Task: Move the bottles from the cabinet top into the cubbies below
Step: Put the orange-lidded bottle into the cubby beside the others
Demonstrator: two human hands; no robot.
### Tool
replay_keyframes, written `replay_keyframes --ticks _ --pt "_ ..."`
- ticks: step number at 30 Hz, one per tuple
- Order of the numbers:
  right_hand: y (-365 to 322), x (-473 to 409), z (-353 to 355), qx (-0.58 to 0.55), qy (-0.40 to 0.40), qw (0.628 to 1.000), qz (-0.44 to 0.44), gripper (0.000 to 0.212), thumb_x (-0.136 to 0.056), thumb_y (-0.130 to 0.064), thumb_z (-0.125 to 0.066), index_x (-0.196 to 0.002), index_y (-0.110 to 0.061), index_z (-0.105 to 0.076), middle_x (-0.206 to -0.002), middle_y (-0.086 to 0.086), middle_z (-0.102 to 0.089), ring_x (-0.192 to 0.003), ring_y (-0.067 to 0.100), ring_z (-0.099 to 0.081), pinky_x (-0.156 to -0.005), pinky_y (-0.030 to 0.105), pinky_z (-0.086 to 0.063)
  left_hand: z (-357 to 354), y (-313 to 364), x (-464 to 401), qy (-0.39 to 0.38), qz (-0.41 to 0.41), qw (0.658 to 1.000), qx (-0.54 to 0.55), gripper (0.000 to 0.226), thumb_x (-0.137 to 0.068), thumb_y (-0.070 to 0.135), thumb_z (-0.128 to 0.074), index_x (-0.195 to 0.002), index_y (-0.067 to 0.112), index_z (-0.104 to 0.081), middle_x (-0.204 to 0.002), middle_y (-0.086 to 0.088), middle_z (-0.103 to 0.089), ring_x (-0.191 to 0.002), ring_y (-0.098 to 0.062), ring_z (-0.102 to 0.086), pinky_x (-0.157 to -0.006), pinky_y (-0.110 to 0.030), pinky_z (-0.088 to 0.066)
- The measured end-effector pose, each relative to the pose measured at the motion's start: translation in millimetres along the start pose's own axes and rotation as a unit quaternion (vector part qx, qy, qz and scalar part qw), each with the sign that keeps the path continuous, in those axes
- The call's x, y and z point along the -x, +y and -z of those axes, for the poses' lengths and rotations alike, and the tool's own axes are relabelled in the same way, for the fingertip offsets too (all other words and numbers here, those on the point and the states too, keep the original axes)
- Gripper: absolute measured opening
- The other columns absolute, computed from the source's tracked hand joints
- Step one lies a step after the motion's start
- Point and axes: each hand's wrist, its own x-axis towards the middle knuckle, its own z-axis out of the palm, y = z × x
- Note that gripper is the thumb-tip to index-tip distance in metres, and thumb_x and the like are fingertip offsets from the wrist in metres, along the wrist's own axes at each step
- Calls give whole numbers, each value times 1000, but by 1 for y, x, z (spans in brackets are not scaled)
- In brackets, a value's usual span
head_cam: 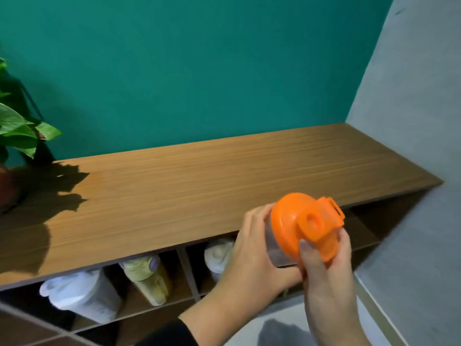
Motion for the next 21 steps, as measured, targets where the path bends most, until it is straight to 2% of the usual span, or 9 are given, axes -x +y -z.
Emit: replay_keyframes --ticks 2,4,6,9,10,12,14,17,21 --pt "14 6 24 35 28 998 -46 81 -43 -65 -82 -118 -56 -52 -117 -15 -70 -103 -5 -66 -89 24 -51 -19 -10 10 -49 43 996 53 86 -65 32 -91 -135 41 -43 -137 18 -50 -130 -5 -53 -107 -35 -47" --pt "32 5 40 51 17 994 -96 75 -49 -57 -82 -119 -57 -55 -120 -14 -68 -105 -1 -66 -91 32 -51 -32 -23 17 -92 112 983 114 80 -69 26 -89 -134 39 -44 -134 17 -56 -126 3 -55 -105 -24 -47" --pt "47 1 48 65 -5 988 -140 83 -50 -64 -85 -127 -54 -53 -128 -14 -63 -114 7 -63 -96 39 -51 -42 -41 20 -119 189 962 155 76 -72 23 -85 -133 35 -42 -134 15 -58 -125 5 -55 -103 -19 -47" --pt "69 -10 50 64 -23 978 -195 105 -49 -61 -85 -141 -39 -41 -139 -12 -51 -123 13 -54 -96 36 -46 -54 -70 21 -88 274 938 190 71 -72 31 -77 -135 33 -42 -138 10 -56 -128 -3 -54 -114 -36 -42" --pt "76 -15 50 68 -25 975 -211 107 -50 -59 -82 -143 -36 -35 -137 -11 -49 -121 14 -53 -93 33 -46 -58 -78 20 -78 289 934 193 68 -76 29 -74 -136 32 -42 -140 9 -55 -128 -4 -53 -115 -37 -41" --pt "91 -26 49 83 -28 969 -229 94 -58 -57 -79 -139 -33 -37 -133 -9 -53 -115 12 -56 -86 30 -49 -65 -88 15 -69 303 929 200 60 -88 19 -67 -140 32 -41 -139 12 -55 -128 -2 -53 -114 -34 -41" --pt "105 -37 47 97 -43 961 -257 82 -72 -56 -77 -142 -36 -39 -138 -5 -52 -119 15 -56 -95 38 -52 -70 -95 9 -64 307 926 208 50 -93 18 -65 -136 35 -46 -132 15 -60 -123 -1 -56 -105 -27 -46" --pt "128 -50 42 104 -55 947 -298 74 -85 -58 -63 -148 -51 -25 -151 -7 -40 -135 22 -45 -109 53 -44 -75 -106 -3 -34 333 922 192 37 -93 25 -65 -125 35 -51 -123 13 -62 -117 -2 -56 -94 -23 -46" --pt "147 -62 32 114 -43 945 -304 60 -91 -63 -45 -146 -48 -25 -146 -4 -48 -132 22 -50 -109 54 -44 -81 -124 -17 -21 325 939 115 51 -89 25 -60 -138 30 -46 -124 5 -66 -118 -11 -61 -102 -29 -48"
